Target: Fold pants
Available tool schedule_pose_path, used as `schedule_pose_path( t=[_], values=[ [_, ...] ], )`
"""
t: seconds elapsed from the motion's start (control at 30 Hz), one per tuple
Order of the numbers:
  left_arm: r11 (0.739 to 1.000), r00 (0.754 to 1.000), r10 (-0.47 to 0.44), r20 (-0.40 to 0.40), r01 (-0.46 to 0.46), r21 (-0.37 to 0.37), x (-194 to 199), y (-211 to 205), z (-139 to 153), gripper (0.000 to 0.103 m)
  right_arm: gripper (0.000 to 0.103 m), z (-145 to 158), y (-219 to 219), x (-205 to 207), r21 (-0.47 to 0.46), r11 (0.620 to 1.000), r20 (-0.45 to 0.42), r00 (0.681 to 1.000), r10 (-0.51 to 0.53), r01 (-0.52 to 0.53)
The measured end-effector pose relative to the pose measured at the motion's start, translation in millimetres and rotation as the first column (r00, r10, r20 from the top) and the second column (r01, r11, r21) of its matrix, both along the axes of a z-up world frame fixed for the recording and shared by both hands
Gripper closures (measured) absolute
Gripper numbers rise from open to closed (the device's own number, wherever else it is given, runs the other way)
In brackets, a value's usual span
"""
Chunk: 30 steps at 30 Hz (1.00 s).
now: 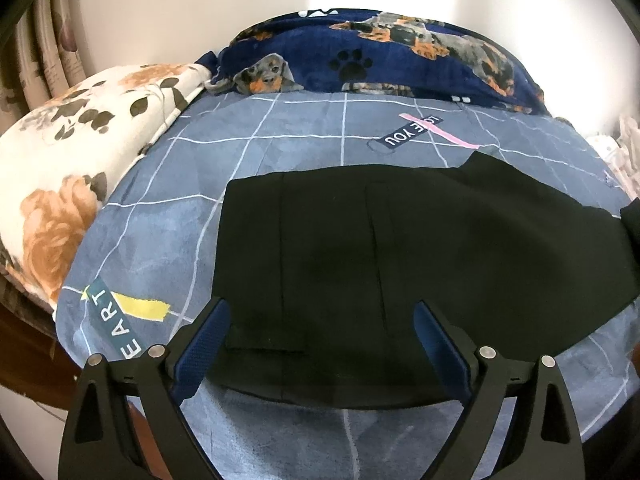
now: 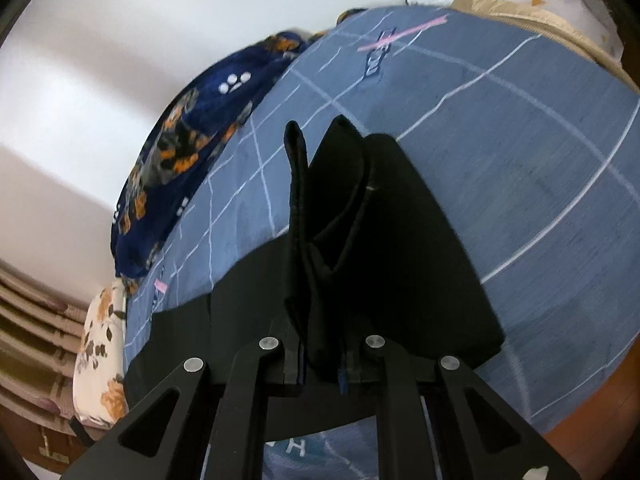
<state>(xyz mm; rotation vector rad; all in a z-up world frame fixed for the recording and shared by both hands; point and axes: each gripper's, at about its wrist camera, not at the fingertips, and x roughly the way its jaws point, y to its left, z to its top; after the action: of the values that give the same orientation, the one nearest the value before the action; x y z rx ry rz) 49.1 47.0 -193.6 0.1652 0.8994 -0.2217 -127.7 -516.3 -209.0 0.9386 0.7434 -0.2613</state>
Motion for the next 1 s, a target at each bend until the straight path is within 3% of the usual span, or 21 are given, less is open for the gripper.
schedule_pose_path(
  t=[0.4,1.0],
  values=[
    [0.999,1.0,0.01,0.01,-0.011,0.05,1,-3,-3,0.01,0.091,-5,23,9,-0.019,0.999,-0.03,0.998,0.046,-0.046],
    [0.997,0.999,0.032,-0.008,-0.031,0.067,5,1,-8,0.01,0.09,0,53,21,-0.041,0.993,-0.042,0.993,0.109,-0.11]
  ],
)
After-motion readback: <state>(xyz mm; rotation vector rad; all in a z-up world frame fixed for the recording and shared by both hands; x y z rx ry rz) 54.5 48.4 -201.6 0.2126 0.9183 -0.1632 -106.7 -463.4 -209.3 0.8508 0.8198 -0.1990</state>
